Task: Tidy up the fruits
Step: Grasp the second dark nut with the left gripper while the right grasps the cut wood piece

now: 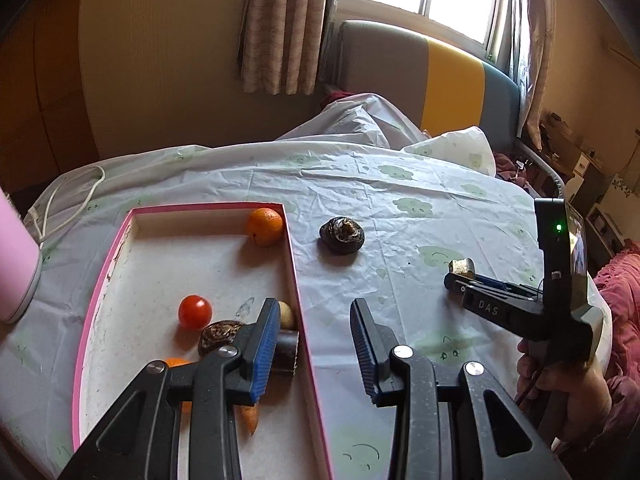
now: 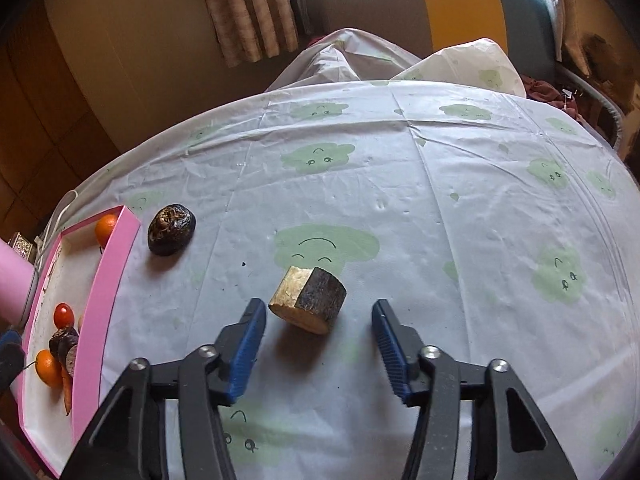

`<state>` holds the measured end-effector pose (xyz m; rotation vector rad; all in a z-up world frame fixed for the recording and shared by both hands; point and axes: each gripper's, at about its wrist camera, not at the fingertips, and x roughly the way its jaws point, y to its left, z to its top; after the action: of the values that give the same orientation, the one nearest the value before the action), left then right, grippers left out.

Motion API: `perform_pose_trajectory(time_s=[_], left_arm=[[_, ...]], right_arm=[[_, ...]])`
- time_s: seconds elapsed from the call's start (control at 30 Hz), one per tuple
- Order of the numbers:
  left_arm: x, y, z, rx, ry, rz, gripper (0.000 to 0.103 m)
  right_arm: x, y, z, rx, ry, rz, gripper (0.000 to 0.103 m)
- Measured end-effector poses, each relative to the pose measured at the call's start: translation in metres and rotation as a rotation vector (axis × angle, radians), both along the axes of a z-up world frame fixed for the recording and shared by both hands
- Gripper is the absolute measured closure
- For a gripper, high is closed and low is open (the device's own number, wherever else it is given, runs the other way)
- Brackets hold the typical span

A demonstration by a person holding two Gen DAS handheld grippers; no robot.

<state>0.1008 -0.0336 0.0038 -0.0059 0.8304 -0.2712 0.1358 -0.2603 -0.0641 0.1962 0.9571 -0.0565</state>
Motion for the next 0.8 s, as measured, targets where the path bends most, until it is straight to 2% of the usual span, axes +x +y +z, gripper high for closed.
perform_pose_trajectory(time_s=[0.13, 0.27, 0.43, 0.67, 0.7, 0.8], left_arm=[[0.024, -0.014, 0.0, -0.008, 0.022, -0.038, 0.066], [0.054, -0.033, -0.006, -0.018, 0.073, -0.072, 0.055], [0.092, -0.062, -0.018, 0.053, 0.101, -0.101, 0.055], [0.132, -0.087, -0.054, 0.156, 0.185, -0.1, 0.052], [0.136, -0.087, -0.057, 0.164, 0.186, -0.091, 0.048], [0.144, -0.085, -0.067, 0.158, 0.206, -0.067, 0.048]], right_arm=[[-0.001, 0.006, 0.0, -0.024, -0.011, 0.037, 0.065], [-0.003, 0.004, -0.001, -0.024, -0.016, 0.052, 0.065], [-0.003, 0.0, -0.001, -0.004, -0.02, 0.063, 0.065], [-0.004, -0.004, -0.002, 0.024, -0.022, 0.07, 0.065], [-0.004, -0.005, -0.002, 0.028, -0.023, 0.071, 0.065], [-0.005, -0.006, -0.003, 0.041, -0.025, 0.071, 0.065]])
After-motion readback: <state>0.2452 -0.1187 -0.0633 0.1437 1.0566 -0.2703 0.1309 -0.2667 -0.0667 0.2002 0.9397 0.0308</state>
